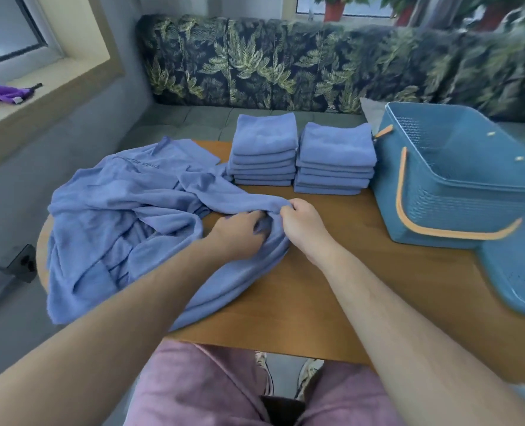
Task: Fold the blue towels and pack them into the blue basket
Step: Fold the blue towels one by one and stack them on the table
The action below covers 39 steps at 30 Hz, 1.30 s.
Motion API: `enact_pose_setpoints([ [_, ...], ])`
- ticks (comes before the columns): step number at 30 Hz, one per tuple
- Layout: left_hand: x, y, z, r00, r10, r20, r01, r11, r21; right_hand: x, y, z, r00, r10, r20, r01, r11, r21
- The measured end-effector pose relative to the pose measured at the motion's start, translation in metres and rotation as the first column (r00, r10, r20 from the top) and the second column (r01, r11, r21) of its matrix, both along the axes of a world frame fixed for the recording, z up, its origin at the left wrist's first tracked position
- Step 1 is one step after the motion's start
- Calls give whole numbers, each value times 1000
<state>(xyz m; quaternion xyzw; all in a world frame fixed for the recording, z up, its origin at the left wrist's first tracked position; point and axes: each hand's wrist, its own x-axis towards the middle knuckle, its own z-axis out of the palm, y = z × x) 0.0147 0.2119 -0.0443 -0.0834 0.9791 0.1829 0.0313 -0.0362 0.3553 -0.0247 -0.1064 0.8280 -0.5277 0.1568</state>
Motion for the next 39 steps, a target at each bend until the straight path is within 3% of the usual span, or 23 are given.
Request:
enact_pose_setpoints([
  [4,2,29,-7,993,-113,-12,112,950,291,-2,29,-12,996,-42,-82,52,992,112],
  [7,-2,35,-22,984,-179,-14,178,966,188,-10,49,-27,974,-78,-211,142,941,309],
  [11,-10,33,-41,995,68,-78,-68,998,13,-11,75,-39,962,-228,-150,268,888,373],
  [16,-24,37,-43,952,301,-60,-303,953,-23,-4,93,-52,968,-239,-75,250,920,303],
  [20,-37,25,-47,958,286,24,-285,958,-46,0,97,-48,957,-287,46,277,948,155],
  [26,-17,16,-40,950,309,-50,-312,945,-98,1,98,-22,954,-286,95,289,957,-29],
  [31,17,-28,-39,921,377,-96,-374,926,49,12,58,-12,987,-142,78,143,990,-15],
  [39,58,-88,-24,881,438,-182,-400,892,211,49,-95,-35,981,195,-20,-192,976,104],
])
